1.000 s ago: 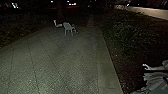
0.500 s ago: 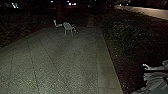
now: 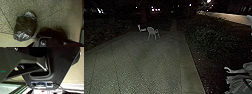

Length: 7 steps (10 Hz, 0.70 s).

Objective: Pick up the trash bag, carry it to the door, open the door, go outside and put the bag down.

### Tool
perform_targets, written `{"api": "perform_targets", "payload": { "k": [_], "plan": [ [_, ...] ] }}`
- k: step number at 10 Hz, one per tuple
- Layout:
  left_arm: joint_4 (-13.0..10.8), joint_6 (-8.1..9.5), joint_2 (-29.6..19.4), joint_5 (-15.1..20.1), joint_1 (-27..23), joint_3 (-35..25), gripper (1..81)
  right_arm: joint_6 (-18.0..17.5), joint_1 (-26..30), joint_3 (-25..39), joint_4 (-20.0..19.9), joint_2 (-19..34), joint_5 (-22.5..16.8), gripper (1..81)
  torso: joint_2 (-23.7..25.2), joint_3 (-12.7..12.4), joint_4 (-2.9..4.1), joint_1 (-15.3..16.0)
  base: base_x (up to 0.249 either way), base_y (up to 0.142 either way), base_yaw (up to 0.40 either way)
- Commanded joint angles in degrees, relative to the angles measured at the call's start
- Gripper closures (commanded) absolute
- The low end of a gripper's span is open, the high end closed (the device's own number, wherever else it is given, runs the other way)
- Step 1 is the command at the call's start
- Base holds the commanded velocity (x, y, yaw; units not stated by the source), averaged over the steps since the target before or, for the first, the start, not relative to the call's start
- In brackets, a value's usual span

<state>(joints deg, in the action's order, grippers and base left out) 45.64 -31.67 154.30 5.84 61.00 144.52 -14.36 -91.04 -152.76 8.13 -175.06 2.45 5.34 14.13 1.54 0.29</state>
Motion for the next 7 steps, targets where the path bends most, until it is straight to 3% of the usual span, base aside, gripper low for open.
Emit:
{"api": "perform_targets", "payload": {
  "k": [1,2,3,4,7],
  "plan": [
    [-4.1,-0.50,0.1,3.1,-1.4,0.7,1.0,-0.1,0.6,1.0,0.0,-0.8,-3.7,1.0,0.0,-4.5,-3.99,0.0,0.000,0.000,0.000],
    [-6.8,-0.58,1.2,3.1,1.0,0.7,1.0,-0.1,0.6,1.0,0.0,-0.9,-3.7,1.0,0.0,-4.4,-3.96,0.0,0.000,0.000,0.000],
    [-9.1,-0.58,2.3,2.9,3.8,0.9,1.0,-0.1,0.6,1.0,0.0,-0.9,-3.7,1.0,0.0,-3.0,-2.39,0.0,0.000,0.000,0.000],
    [-11.0,-0.58,3.8,2.4,7.2,1.5,1.0,-0.3,0.6,0.9,0.0,-0.9,-3.7,1.0,0.0,-3.8,-3.05,-0.1,0.000,0.000,0.000],
    [-15.8,-0.85,8.7,-1.0,15.0,4.9,1.0,-0.2,0.5,1.0,0.3,-1.3,-2.5,1.0,0.0,-4.2,-3.25,-0.1,0.000,0.000,0.000]
  ]
}}
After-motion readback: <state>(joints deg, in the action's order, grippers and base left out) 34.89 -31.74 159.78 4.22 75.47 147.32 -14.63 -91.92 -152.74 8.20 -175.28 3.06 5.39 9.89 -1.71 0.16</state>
